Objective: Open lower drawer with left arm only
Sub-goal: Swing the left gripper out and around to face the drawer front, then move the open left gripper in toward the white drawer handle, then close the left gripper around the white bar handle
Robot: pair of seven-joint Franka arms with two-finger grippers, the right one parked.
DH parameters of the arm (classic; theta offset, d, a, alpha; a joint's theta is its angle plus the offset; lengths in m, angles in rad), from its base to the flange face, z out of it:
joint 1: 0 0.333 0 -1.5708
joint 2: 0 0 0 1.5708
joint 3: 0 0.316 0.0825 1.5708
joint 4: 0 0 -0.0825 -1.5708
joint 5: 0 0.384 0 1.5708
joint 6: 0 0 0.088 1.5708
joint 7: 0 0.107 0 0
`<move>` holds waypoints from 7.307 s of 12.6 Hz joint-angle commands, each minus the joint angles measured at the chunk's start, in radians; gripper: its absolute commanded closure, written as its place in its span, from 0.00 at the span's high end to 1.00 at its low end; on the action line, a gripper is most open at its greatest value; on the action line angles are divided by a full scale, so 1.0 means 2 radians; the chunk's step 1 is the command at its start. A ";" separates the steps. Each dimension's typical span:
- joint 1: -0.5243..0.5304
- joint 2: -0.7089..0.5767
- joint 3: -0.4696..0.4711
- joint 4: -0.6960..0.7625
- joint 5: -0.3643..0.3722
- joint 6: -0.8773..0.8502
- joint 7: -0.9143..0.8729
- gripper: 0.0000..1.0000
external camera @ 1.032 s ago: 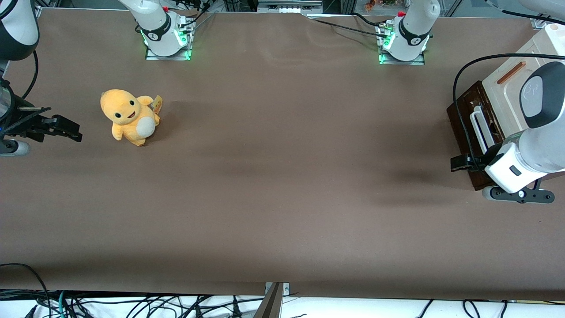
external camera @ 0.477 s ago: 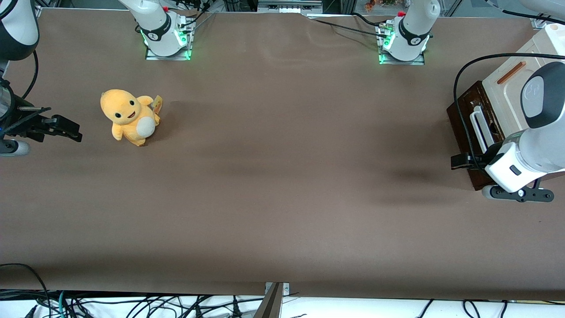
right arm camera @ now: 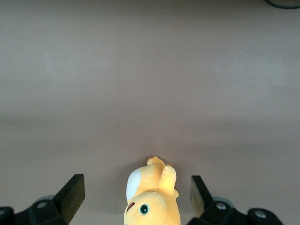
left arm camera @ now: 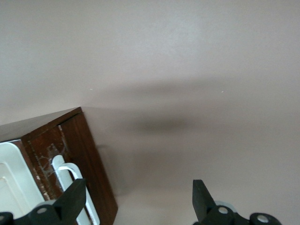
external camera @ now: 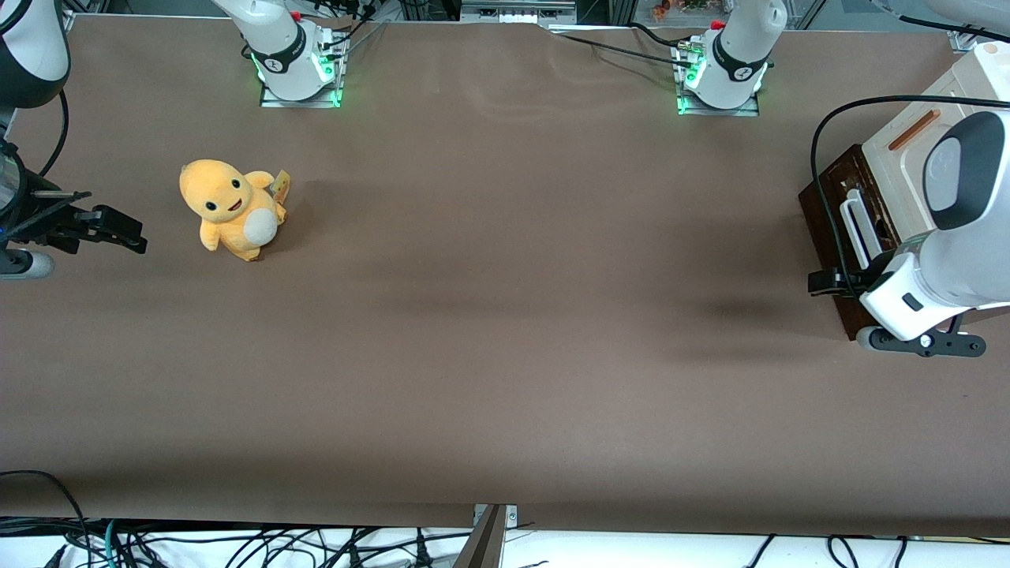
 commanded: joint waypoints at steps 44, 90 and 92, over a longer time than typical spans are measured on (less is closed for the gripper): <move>-0.150 0.147 0.000 -0.243 0.411 -0.141 -0.482 1.00; -0.074 0.147 0.000 -0.250 0.474 -0.115 -0.495 0.24; -0.075 0.147 0.000 -0.249 0.474 -0.115 -0.496 0.20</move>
